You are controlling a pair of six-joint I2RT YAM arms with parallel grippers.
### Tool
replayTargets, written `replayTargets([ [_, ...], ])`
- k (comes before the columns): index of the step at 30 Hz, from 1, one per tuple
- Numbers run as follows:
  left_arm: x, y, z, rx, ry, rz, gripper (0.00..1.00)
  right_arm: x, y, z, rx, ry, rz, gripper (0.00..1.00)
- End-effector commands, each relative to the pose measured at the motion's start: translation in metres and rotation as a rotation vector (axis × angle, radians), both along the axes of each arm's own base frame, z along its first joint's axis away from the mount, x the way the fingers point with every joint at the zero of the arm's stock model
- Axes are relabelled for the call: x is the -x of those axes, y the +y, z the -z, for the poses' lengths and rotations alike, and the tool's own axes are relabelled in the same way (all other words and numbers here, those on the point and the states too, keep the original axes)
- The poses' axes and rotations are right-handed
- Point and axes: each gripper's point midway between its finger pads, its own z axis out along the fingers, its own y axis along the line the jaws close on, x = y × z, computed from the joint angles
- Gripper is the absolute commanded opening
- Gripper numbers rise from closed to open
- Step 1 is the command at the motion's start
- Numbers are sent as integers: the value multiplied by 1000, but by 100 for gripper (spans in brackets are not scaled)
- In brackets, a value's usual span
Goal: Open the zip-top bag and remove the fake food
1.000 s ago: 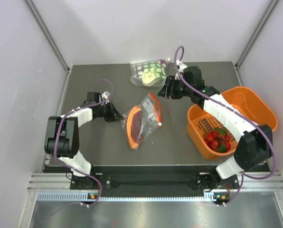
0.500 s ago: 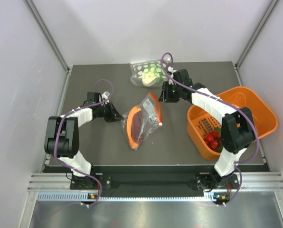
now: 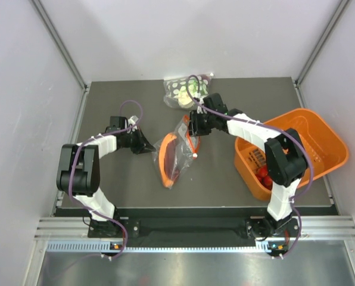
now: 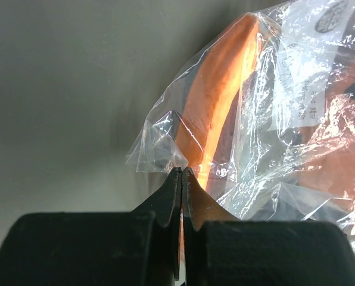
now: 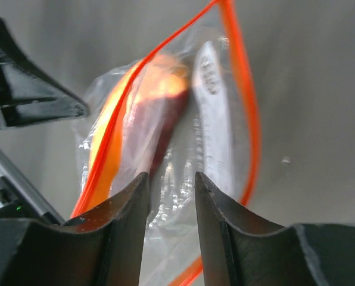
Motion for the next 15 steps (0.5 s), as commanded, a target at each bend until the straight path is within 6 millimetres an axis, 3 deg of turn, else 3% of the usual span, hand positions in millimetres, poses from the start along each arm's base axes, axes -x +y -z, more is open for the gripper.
replayTargets([
  [1, -13, -3, -10, 13, -55, 8, 0, 7, 31, -18, -113, -38, -69, 37],
  [7, -14, -11, -10, 18, -66, 22, 0, 20, 38, -9, -112, -8, -95, 39],
  [15, -12, -19, -5, 5, -56, 32, 0, 28, 32, 37, 0, 110, -27, 41],
])
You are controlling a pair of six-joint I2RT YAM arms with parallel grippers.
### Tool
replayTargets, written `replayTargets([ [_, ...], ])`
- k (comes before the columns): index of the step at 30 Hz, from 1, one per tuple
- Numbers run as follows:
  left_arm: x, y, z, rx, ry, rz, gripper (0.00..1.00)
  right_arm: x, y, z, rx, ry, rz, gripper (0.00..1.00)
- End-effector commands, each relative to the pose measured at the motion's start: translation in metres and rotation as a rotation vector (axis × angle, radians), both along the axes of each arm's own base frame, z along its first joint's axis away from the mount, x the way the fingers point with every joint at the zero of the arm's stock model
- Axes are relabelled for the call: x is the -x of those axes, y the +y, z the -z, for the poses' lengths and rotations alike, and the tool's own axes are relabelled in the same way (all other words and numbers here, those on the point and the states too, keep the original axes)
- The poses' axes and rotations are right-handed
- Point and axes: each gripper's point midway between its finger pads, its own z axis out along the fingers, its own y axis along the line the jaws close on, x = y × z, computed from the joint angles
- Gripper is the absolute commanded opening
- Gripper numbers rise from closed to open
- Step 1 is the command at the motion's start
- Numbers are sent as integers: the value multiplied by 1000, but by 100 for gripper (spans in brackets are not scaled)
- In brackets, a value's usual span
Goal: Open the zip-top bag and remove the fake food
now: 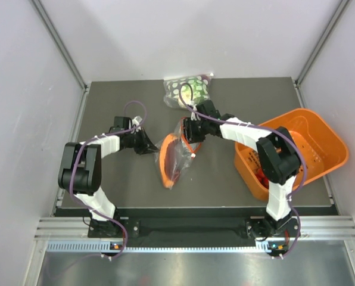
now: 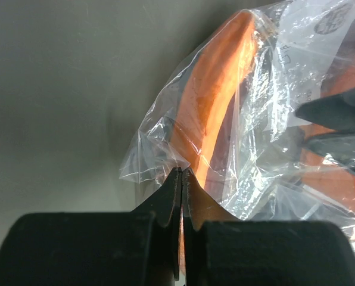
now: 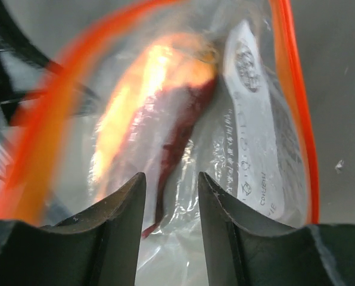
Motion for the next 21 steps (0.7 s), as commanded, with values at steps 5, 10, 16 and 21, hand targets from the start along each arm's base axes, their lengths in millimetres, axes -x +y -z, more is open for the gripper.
replayTargets([
  [5, -9, -8, -2, -15, -45, 17, 0, 6, -4, 28, 72, 62, 58, 43],
  [10, -5, -13, 4, -22, -30, 32, 0, 11, 4, 34, 15, 68, 33, 45],
  [16, -1, -23, 12, -37, -18, 62, 0, 18, 22, 42, -52, 88, -5, 47],
  [21, 0, -27, 14, -44, -16, 70, 0, 20, 31, 42, -117, 93, -12, 49],
])
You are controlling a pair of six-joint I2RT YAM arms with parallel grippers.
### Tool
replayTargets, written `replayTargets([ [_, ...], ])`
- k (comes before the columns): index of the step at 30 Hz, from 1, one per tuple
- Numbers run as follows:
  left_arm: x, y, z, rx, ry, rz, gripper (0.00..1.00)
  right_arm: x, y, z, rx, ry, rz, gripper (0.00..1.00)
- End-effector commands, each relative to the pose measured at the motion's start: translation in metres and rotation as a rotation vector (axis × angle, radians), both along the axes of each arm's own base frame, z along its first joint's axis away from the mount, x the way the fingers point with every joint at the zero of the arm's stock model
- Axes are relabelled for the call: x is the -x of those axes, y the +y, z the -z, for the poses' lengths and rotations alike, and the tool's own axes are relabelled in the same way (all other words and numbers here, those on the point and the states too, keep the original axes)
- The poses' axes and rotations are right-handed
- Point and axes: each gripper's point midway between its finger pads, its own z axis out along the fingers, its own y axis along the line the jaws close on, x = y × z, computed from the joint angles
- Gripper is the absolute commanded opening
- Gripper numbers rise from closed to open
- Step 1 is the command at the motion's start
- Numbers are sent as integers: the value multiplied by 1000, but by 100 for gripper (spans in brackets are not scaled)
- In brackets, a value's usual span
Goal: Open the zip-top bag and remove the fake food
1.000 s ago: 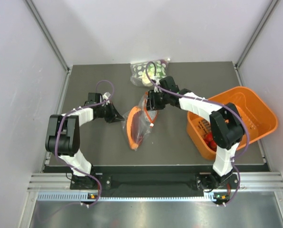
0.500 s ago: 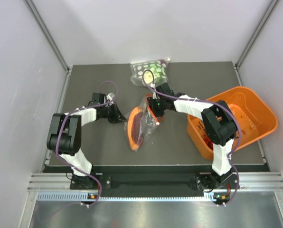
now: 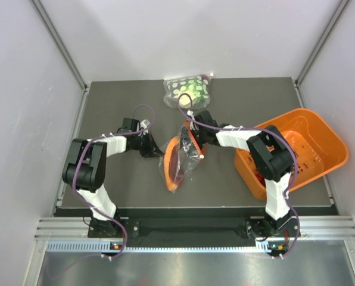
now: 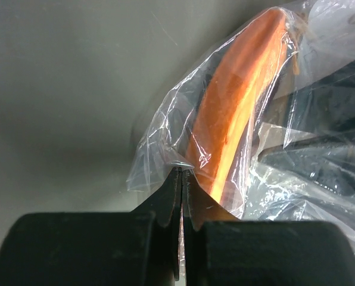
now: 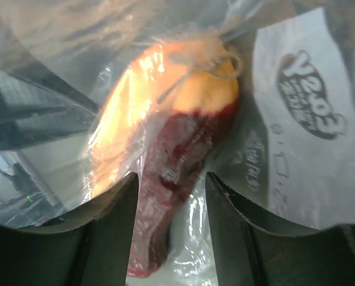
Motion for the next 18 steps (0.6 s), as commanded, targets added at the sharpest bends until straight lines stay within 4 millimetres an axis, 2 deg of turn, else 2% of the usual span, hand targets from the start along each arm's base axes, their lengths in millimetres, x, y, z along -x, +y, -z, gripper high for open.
replayTargets([
  [1, -12, -5, -6, -5, -57, 13, 0, 0, 21, -10, -90, -32, -30, 50],
  [5, -11, -6, -2, -10, -47, 18, 0, 6, 22, 3, -72, -6, -37, 54],
  [8, -11, -8, -1, -10, -46, 25, 0, 5, 28, 1, -104, -27, -50, 59],
  [15, -9, -22, 0, -12, -44, 63, 0, 12, 49, -20, -224, -86, -100, 60],
  [16, -9, -23, 0, -12, -44, 67, 0, 8, 52, -25, -248, -110, -103, 59],
  [18, -9, -26, -1, -13, -46, 74, 0, 13, 58, -32, -278, -122, -126, 56],
])
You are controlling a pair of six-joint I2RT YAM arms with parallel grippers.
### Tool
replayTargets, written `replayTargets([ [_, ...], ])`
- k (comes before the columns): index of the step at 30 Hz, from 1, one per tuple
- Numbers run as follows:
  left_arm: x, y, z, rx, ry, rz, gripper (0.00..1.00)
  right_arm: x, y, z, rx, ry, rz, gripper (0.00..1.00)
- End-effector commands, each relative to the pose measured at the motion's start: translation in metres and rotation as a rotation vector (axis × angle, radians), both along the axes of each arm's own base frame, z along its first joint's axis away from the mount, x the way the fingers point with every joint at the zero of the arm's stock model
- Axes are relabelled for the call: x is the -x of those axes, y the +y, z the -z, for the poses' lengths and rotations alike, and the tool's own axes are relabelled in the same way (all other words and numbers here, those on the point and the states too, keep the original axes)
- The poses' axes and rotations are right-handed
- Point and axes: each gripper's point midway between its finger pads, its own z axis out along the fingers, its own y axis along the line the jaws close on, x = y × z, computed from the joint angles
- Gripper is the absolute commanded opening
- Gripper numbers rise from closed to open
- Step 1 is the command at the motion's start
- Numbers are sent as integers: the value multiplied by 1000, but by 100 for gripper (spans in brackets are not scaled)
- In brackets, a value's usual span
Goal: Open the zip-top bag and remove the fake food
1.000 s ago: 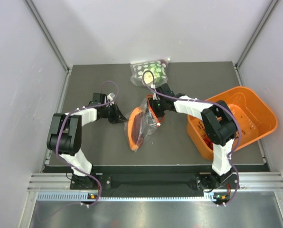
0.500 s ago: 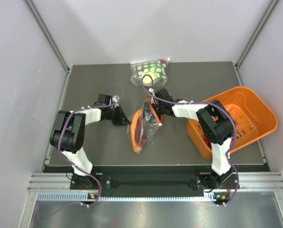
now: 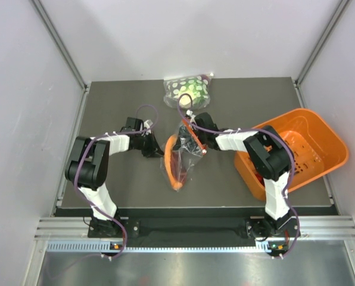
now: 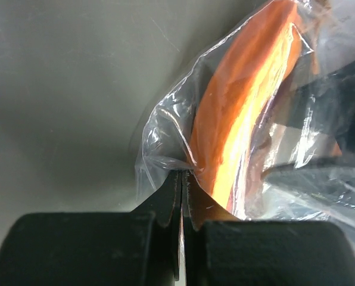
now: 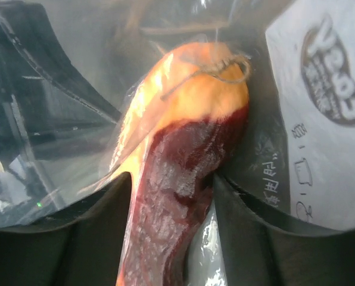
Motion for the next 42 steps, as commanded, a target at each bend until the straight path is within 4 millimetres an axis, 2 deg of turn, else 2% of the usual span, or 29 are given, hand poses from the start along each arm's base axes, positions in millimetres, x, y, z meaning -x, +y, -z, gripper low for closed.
replayTargets([
  [1, -10, -19, -10, 25, -56, 51, 0, 20, 41, -32, -162, -75, -122, 52],
  [2, -10, -19, -9, 21, -54, 50, 0, 22, 47, -43, -208, -105, -147, 50],
  [4, -12, -19, -11, 19, -58, 53, 0, 28, 50, -49, -253, -105, -163, 47],
  [6, -13, -19, -11, 14, -61, 53, 0, 37, 56, -62, -322, -128, -202, 44],
  [10, -16, -19, -13, 18, -63, 51, 0, 52, 64, -69, -372, -131, -269, 41],
  [14, -19, -23, -18, 27, -74, 55, 0, 56, 75, -74, -375, -138, -301, 45],
  [18, -23, -26, -25, 29, -86, 58, 0, 57, 83, -73, -345, -155, -328, 47],
  [19, -24, -27, -27, 33, -88, 58, 0, 60, 81, -63, -305, -123, -327, 48],
  [23, -29, -28, -38, 40, -113, 56, 0, 60, 83, -53, -245, -143, -349, 49],
  [28, -32, -27, -45, 38, -125, 52, 0, 62, 85, -50, -220, -149, -350, 45],
  [33, -30, -27, -50, 36, -136, 51, 0, 54, 73, -33, -99, -152, -300, 44],
  [36, -30, -24, -58, 23, -155, 49, 0, 50, 64, -32, -49, -164, -268, 53],
  [39, -28, -23, -64, 16, -162, 44, 0, 45, 54, -26, 22, -159, -226, 55],
  [42, -27, -22, -68, 20, -168, 39, 0, 35, 46, -30, 99, -192, -185, 55],
])
